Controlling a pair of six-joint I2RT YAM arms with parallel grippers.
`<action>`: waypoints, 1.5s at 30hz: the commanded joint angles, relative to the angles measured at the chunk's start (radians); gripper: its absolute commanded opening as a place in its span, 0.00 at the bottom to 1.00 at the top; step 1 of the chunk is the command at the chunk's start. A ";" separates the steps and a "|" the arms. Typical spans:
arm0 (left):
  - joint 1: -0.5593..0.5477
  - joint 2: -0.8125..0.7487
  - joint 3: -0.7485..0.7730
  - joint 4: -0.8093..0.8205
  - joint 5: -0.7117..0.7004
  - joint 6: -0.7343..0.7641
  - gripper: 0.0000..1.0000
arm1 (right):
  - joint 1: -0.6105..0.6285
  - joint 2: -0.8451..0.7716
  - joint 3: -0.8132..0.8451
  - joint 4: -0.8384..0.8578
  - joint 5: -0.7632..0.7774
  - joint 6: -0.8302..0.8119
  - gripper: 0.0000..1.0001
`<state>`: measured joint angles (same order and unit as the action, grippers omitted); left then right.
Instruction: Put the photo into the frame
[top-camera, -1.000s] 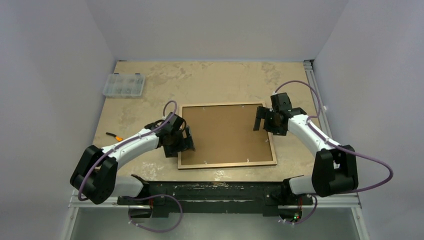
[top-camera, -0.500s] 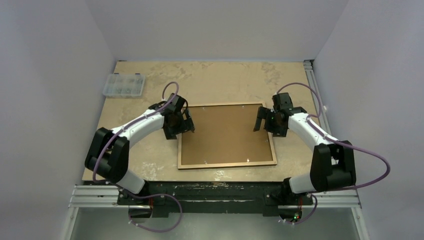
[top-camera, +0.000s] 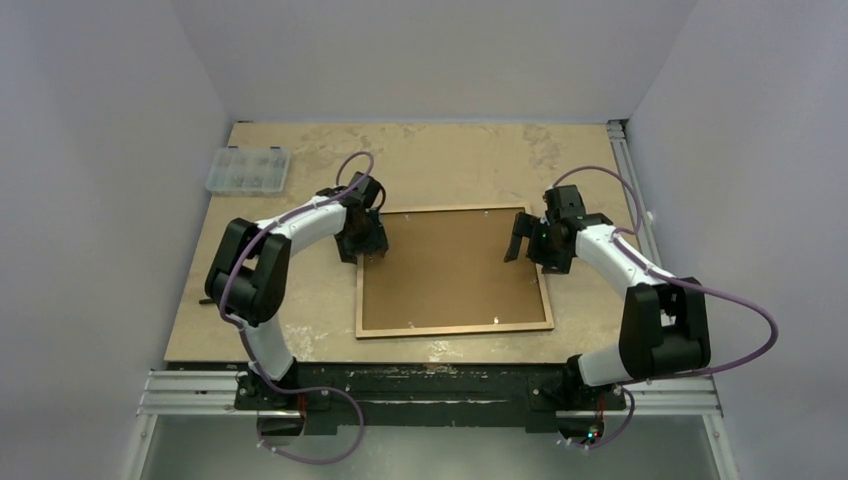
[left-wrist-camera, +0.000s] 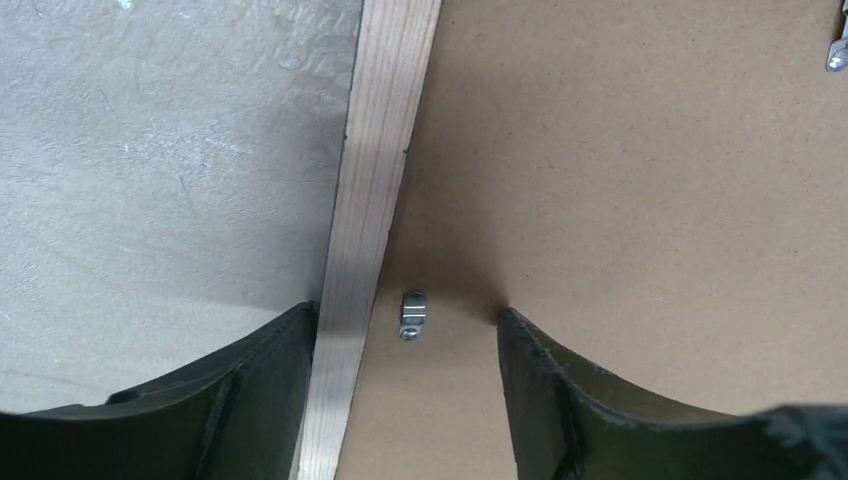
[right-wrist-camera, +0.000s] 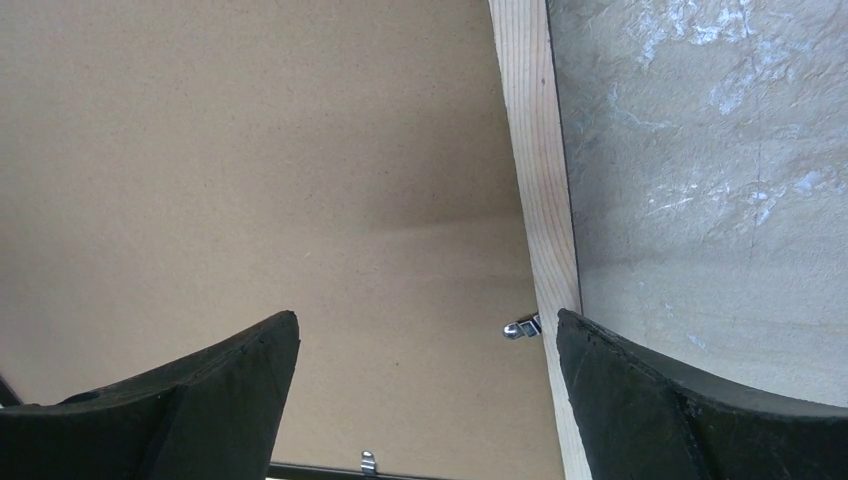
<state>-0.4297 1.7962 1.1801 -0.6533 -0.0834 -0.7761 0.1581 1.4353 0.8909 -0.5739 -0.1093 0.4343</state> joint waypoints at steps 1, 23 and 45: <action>0.010 0.024 0.029 -0.005 -0.020 0.028 0.59 | -0.009 0.003 0.002 0.023 -0.021 0.013 0.98; 0.041 -0.116 -0.053 0.037 0.077 0.047 0.57 | -0.141 0.056 -0.010 0.023 -0.032 -0.004 0.99; 0.057 -0.116 -0.143 0.081 0.088 0.073 0.56 | -0.141 0.105 -0.043 0.044 -0.093 -0.028 0.98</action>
<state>-0.3744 1.6421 0.9836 -0.5922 0.0322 -0.7193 0.0147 1.5352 0.8726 -0.5545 -0.1745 0.4183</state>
